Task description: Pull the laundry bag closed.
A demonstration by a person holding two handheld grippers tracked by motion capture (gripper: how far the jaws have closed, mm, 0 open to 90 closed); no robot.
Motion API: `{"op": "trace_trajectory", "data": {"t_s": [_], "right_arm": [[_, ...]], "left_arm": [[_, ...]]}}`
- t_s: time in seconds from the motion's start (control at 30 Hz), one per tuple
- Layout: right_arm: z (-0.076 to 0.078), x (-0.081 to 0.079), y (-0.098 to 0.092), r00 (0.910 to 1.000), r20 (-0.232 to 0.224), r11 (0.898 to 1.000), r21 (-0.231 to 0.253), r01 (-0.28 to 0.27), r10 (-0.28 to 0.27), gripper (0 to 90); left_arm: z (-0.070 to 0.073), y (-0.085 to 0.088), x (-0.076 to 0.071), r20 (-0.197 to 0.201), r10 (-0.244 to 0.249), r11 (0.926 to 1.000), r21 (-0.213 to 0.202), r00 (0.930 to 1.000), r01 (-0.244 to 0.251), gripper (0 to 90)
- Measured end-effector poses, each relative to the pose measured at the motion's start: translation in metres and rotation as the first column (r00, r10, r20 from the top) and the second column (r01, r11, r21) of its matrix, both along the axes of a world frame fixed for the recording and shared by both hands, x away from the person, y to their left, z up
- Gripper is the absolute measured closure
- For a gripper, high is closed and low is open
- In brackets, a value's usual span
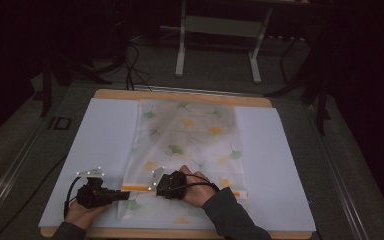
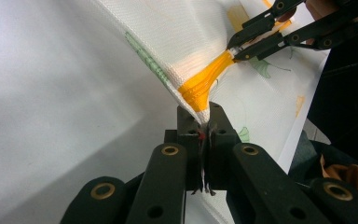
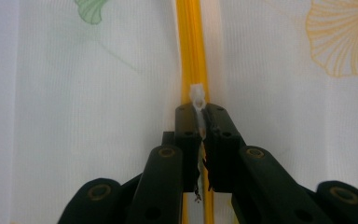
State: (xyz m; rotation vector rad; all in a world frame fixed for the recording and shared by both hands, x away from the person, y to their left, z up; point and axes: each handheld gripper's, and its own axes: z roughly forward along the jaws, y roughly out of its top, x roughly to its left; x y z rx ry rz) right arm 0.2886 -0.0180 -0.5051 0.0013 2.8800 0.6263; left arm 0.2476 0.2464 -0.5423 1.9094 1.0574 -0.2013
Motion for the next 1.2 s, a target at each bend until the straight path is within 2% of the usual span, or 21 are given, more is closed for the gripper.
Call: {"op": "trace_trajectory", "data": {"t_s": [0.27, 0.63, 1.2], "right_arm": [[0.0, -0.001, -0.005, 1.0, 0.0, 1.0, 0.008, 0.002, -0.002, 84.7], [0.002, -0.005, -0.011, 0.9999, 0.014, 1.0, -0.006, 0.003, -0.003, 84.7], [0.007, -0.007, -0.019, 0.9999, 0.009, 1.0, -0.006, 0.01, -0.01, 84.8]], "left_arm": [[0.0, -0.001, 0.0, 0.0, 0.001, 1.0, 0.002, 1.0, -0.001, 87.4], [0.0, 0.0, 0.0, 0.001, -0.002, 1.0, 0.0, 1.0, 0.002, 87.5], [0.0, -0.001, 0.0, 0.003, -0.004, 1.0, 0.005, 1.0, 0.004, 87.4]]}}
